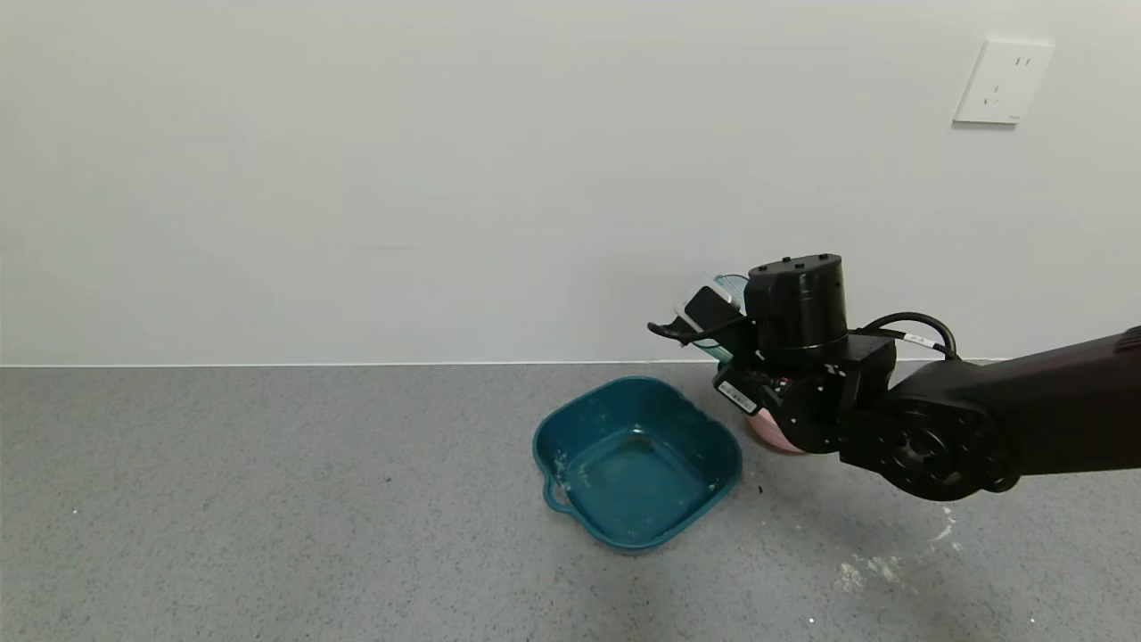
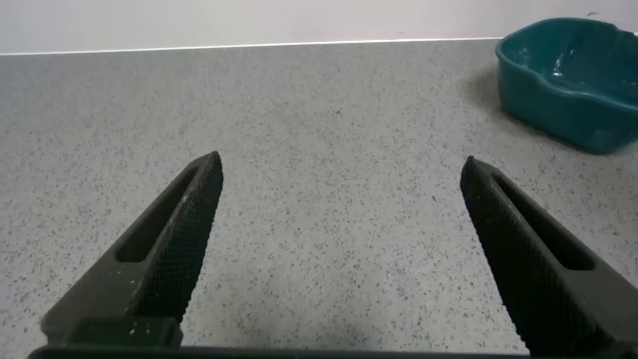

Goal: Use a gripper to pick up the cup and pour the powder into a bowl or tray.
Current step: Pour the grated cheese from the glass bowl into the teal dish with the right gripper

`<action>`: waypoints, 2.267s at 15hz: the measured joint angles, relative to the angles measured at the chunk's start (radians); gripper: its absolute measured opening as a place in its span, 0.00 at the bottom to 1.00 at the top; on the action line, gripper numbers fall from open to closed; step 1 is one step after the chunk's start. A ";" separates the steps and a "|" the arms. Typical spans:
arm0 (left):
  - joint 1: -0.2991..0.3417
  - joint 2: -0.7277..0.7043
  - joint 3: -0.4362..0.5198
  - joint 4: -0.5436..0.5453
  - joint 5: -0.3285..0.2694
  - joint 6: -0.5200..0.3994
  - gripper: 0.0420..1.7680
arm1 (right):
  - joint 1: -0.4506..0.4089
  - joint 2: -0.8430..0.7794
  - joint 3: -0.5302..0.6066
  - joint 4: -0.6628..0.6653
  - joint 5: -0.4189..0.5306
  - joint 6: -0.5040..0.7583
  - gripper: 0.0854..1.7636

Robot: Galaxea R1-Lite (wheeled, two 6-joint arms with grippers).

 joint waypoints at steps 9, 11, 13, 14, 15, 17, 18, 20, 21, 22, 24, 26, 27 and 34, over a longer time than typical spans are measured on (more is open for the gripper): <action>0.000 0.000 0.000 0.000 0.000 0.000 0.97 | 0.097 -0.008 0.055 -0.034 -0.137 -0.361 0.74; 0.000 0.000 0.000 0.000 0.000 0.000 0.97 | 0.102 -0.008 0.074 -0.069 -0.162 -0.444 0.74; 0.000 0.000 0.000 0.000 0.000 0.000 0.97 | 0.104 -0.005 0.091 -0.118 -0.195 -0.526 0.74; 0.000 0.000 0.000 0.000 0.000 0.000 0.97 | 0.104 0.000 0.094 -0.139 -0.208 -0.562 0.74; 0.000 0.000 0.000 0.000 0.000 0.000 0.97 | 0.104 0.004 0.098 -0.155 -0.223 -0.600 0.74; 0.000 0.000 0.000 0.000 0.000 0.000 0.97 | 0.106 0.014 0.107 -0.163 -0.266 -0.657 0.74; 0.000 0.000 0.000 0.000 0.000 0.000 0.97 | 0.108 0.021 0.111 -0.162 -0.291 -0.684 0.74; 0.000 0.000 0.000 0.000 0.000 0.000 0.97 | 0.116 0.031 0.113 -0.162 -0.330 -0.753 0.74; 0.000 0.000 0.000 0.000 0.000 0.000 0.97 | 0.122 0.036 0.114 -0.163 -0.338 -0.779 0.74; 0.000 0.000 0.000 0.000 0.000 0.000 0.97 | 0.126 0.043 0.114 -0.163 -0.339 -0.789 0.74; 0.000 0.000 0.000 0.000 0.000 0.000 0.97 | 0.136 0.061 0.114 -0.164 -0.345 -0.801 0.74; 0.000 0.000 0.000 0.000 0.000 0.000 0.97 | 0.148 0.076 0.115 -0.166 -0.364 -0.848 0.74; 0.000 0.000 0.000 0.000 0.000 0.000 0.97 | 0.155 0.082 0.118 -0.166 -0.369 -0.862 0.74; 0.000 0.000 0.000 0.000 0.000 0.000 0.97 | 0.193 0.112 0.128 -0.166 -0.446 -0.967 0.74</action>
